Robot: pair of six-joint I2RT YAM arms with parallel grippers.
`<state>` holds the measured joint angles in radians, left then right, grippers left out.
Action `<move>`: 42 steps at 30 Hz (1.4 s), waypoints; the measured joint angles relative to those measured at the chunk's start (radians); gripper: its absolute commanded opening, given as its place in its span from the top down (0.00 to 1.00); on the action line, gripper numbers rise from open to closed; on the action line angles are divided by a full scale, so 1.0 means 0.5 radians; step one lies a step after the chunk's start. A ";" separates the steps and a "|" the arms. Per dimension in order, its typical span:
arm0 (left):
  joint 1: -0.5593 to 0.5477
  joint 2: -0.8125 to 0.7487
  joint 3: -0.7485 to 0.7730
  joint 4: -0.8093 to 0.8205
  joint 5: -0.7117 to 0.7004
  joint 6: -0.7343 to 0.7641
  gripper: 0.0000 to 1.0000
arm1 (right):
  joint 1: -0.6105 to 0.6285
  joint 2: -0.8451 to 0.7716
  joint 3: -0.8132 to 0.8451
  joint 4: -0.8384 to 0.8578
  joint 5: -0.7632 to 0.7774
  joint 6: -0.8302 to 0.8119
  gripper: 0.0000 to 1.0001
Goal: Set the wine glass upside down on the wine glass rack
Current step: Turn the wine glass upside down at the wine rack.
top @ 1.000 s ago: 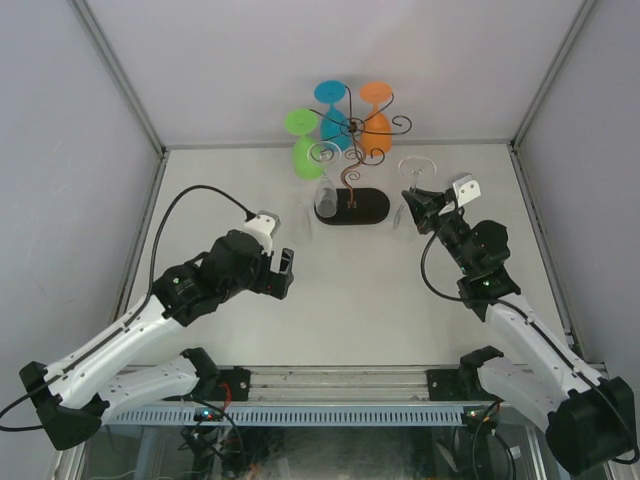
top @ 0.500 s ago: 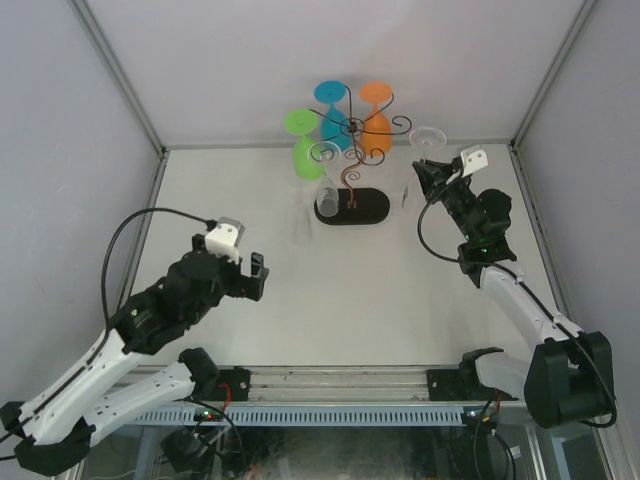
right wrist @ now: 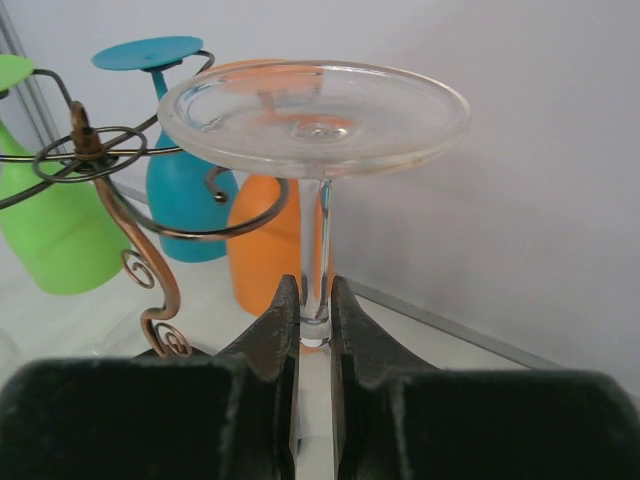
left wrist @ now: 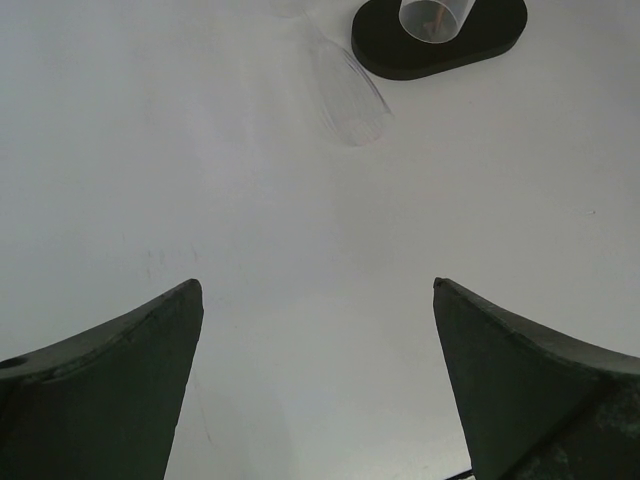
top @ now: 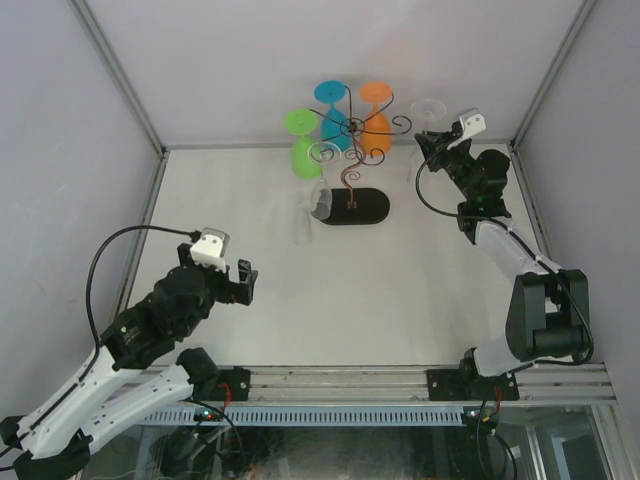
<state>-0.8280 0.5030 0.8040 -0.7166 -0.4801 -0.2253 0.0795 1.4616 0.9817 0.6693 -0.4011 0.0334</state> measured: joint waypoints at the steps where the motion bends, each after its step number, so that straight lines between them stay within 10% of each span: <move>1: 0.000 0.011 0.000 0.000 -0.002 0.001 0.00 | -0.013 0.038 0.034 -0.002 -0.022 -0.001 1.00; 42: 0.000 0.127 0.000 -0.002 -0.048 0.002 0.00 | 0.009 0.661 0.605 -0.017 -0.690 0.063 1.00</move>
<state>-0.8280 0.5663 0.8040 -0.7177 -0.5041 -0.2245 0.0841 1.7920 1.2842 0.6609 -0.7460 0.0647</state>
